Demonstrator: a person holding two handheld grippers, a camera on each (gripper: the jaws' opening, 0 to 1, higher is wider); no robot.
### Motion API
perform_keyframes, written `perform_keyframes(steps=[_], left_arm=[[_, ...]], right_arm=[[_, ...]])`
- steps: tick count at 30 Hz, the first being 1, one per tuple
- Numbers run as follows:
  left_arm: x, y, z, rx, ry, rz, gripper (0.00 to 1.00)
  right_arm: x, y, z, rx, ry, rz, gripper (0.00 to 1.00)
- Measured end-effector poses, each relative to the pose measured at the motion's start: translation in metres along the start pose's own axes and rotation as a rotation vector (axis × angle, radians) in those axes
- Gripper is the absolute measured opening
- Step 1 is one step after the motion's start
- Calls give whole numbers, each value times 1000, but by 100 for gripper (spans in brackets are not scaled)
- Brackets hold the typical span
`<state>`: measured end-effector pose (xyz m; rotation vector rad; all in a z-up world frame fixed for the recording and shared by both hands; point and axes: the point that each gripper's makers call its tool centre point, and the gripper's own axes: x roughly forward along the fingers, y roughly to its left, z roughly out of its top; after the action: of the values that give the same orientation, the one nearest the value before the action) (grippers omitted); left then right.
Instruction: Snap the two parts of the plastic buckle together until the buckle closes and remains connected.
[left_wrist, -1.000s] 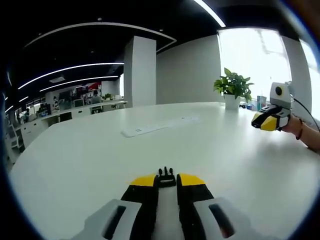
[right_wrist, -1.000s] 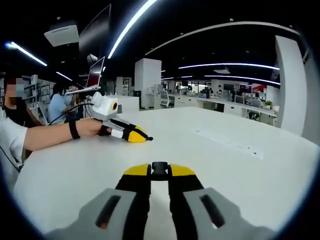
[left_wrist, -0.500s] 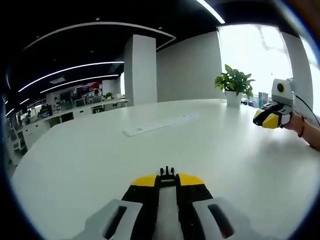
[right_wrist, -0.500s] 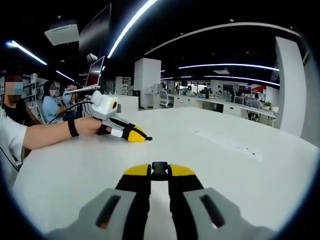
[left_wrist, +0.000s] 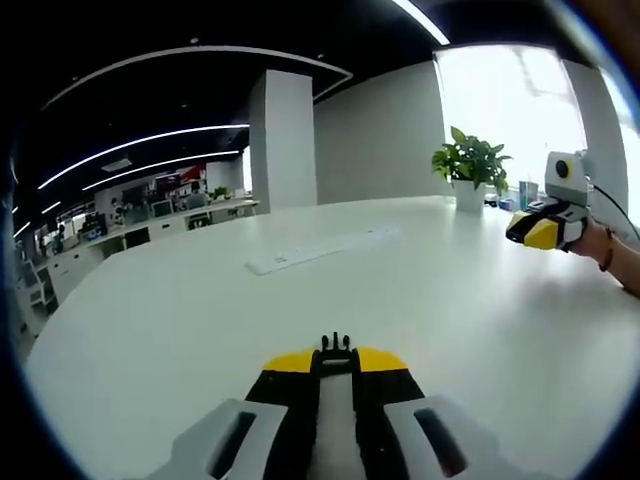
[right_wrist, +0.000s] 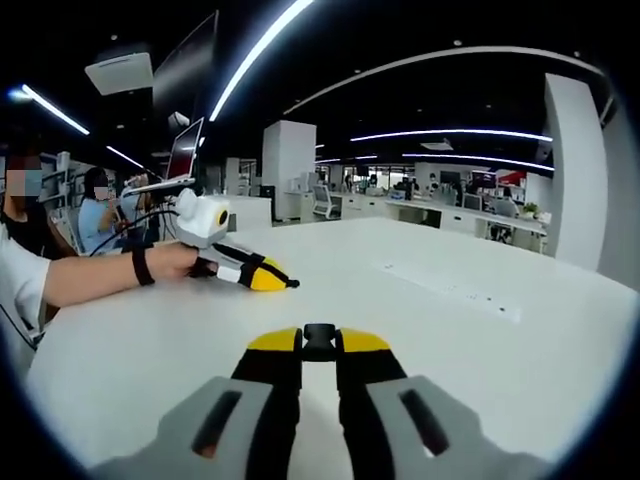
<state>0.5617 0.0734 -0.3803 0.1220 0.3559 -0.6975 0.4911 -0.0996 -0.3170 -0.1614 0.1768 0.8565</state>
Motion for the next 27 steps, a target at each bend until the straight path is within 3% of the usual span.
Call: perform_keyframes(steps=[4, 5, 7, 9, 15, 20, 27], left_arm=[[-1, -1, 0, -48, 11, -4, 10], [-3, -5, -3, -111, 35, -15, 10], [-4, -3, 5, -148, 4, -14, 10], [-7, -10, 8, -231, -3, -56, 10], [-14, -14, 17, -259, -11, -55, 10], [-21, -39, 33, -297, -31, -154, 10], [-28, -51, 45, -262, -55, -192, 10]], right_arm=[[-2, -1, 0, 11, 4, 2, 11], [-2, -1, 0, 14, 7, -1, 11], [-2, 0, 1, -2, 4, -4, 11], [-2, 2, 0, -7, 10, 5, 11], [-1, 9, 7, -30, 10, 16, 11], [-3, 7, 15, 18, -7, -10, 11], [-14, 2, 27, 82, -16, -42, 11]])
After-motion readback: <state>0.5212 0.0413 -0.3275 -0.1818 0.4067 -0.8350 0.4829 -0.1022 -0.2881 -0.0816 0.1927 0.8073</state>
